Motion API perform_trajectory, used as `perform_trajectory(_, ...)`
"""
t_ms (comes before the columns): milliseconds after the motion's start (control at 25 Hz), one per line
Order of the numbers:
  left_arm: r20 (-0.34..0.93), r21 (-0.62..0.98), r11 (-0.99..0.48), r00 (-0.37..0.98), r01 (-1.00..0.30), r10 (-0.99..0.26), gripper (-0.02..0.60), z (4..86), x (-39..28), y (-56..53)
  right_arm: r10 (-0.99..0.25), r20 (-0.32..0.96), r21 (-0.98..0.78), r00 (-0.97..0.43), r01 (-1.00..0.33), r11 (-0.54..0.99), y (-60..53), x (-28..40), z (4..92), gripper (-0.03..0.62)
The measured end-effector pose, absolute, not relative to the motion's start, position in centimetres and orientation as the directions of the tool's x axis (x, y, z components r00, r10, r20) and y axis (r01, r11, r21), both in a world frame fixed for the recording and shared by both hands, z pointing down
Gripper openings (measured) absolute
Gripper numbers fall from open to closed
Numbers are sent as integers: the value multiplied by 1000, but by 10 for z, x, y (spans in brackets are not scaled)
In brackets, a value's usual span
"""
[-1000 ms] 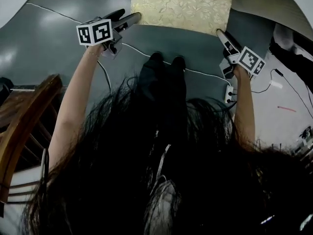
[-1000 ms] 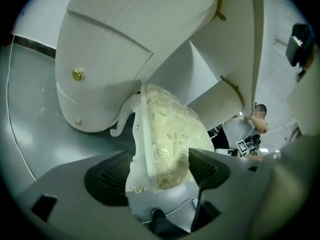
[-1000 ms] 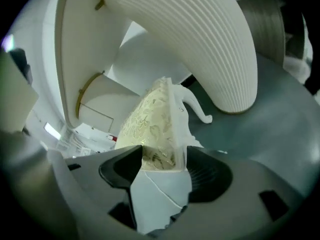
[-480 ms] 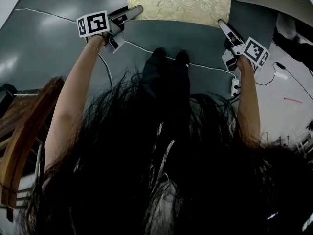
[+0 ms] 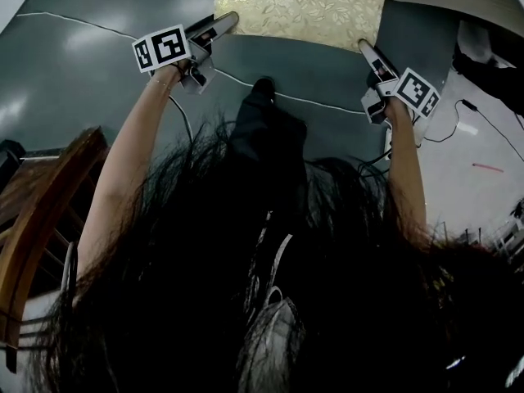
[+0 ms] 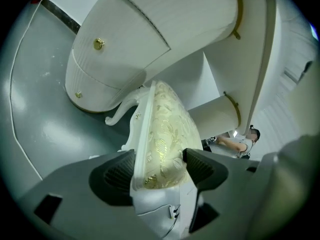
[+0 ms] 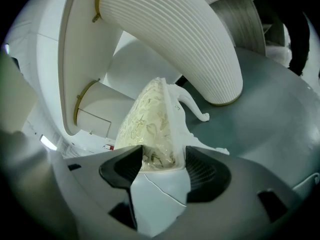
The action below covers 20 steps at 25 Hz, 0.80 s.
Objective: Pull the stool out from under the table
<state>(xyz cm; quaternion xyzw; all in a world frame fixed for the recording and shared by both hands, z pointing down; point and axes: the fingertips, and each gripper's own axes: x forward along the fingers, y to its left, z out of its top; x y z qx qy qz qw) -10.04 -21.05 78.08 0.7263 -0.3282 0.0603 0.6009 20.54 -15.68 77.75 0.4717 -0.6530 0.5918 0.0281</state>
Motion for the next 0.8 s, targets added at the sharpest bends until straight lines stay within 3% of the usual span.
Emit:
perform_trajectory(200, 579, 794, 4, 753, -608, -314, 324, 766, -102, -207, -535, 608, -767, -587, -608, -206, -156, 202, 776, 261)
perform_trajectory(480, 561, 802, 8, 749, -597, -353, 325, 770, -98, -202, -560, 597, -755, -575, -639, -149, -162, 206, 768, 261)
perform_trajectory(800, 587, 793, 7, 760, -610, -279, 331, 778, -97, -207, -523, 622, -751, -583, -634, -186, -156, 202, 772, 261)
